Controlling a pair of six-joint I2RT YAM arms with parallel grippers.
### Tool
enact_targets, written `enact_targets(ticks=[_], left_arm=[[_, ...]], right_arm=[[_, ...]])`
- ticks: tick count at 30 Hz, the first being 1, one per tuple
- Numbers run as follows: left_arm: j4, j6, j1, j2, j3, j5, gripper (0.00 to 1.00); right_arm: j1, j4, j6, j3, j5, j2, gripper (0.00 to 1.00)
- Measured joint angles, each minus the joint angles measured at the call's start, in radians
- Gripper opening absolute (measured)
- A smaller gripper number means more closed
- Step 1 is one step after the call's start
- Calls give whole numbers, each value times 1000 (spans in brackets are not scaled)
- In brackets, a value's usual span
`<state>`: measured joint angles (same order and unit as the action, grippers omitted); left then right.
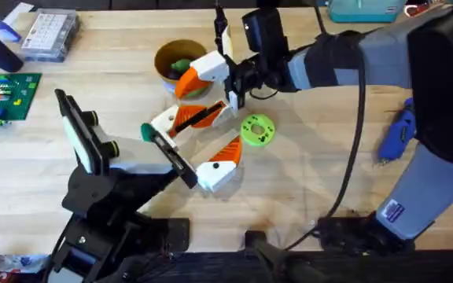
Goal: Pick up the gripper from the table and insert it into the empty holder that is missing its gripper. Then pick up a screw, insert it into the mounting hole, and use the screwdriver to tighten it. Finally, clean up the table by picking up the vegetable and placing it into the bucket.
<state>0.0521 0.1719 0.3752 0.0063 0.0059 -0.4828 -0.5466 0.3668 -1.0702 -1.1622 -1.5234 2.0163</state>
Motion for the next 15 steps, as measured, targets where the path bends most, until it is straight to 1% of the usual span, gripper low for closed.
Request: enact_targets(ticks=[3,7,15], left_arm=[[0,0,0,0,0,0,993],[0,0,0,0,0,0,993],[0,0,0,0,0,0,993]], right_arm=[[25,0,1,0,0,0,993],[72,0,1,0,0,0,993],[196,0,1,0,4,0,995]])
